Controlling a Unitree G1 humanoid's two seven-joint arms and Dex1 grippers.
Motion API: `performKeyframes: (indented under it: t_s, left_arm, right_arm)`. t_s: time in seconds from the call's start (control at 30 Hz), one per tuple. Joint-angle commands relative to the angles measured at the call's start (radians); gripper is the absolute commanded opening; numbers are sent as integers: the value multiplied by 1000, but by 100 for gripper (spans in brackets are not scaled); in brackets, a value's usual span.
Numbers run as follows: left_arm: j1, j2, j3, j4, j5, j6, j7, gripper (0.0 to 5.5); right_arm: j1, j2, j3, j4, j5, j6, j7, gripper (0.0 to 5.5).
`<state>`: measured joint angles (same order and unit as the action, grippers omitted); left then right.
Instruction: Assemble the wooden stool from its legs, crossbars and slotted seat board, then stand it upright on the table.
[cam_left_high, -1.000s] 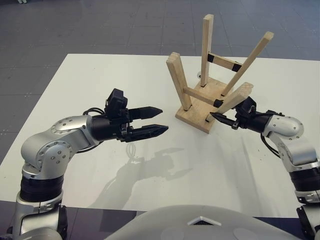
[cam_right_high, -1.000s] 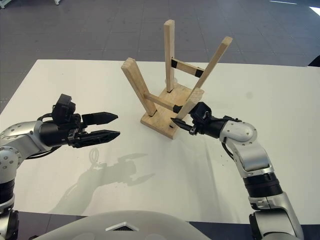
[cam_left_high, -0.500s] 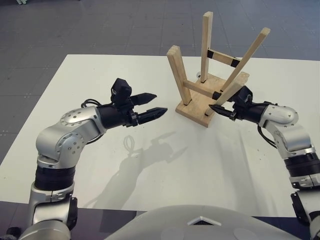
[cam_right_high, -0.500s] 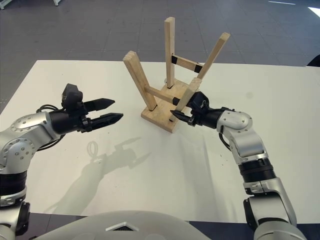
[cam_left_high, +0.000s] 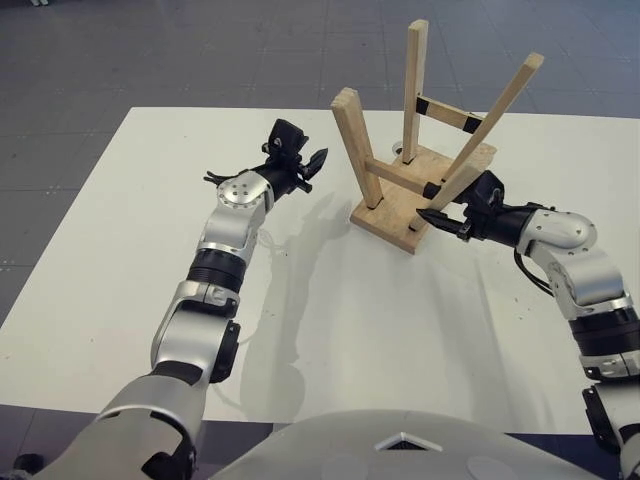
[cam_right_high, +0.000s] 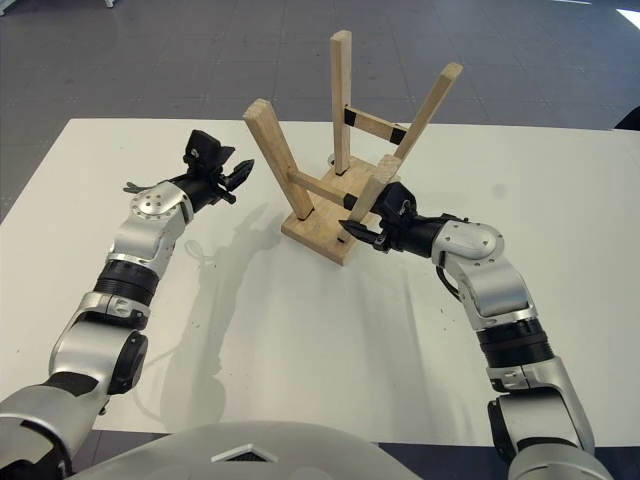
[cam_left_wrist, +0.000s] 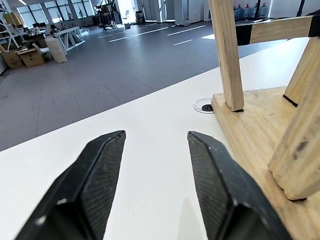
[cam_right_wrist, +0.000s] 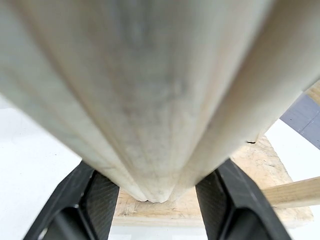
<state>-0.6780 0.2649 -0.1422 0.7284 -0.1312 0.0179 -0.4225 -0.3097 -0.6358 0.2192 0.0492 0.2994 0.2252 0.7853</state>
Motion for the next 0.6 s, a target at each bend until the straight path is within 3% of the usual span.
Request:
performKeyframes:
  t_s: [0.03, 0.17, 0.3, 0.43, 0.6]
  left_arm:
    - [-71, -42, -7, 69, 67, -112, 25, 233]
    - [31, -92, -64, -321, -41, -206, -187, 233]
    - [148, -53, -129, -588, -88, -195, -295, 233]
    - [182, 28, -54, -467, -31, -120, -228, 233]
    - [190, 119, 47, -322, 80, 7, -30, 233]
  right_arm:
    - [114, -1, 117, 49, -67, 154, 49, 203]
    - [124, -2, 122, 33, -64, 167, 52, 203]
    - [133, -13, 111, 22, -51, 176, 54, 203]
    - [144, -19, 104, 8, -46, 185, 56, 203]
    - [160, -39, 111, -12, -33, 181, 89, 203]
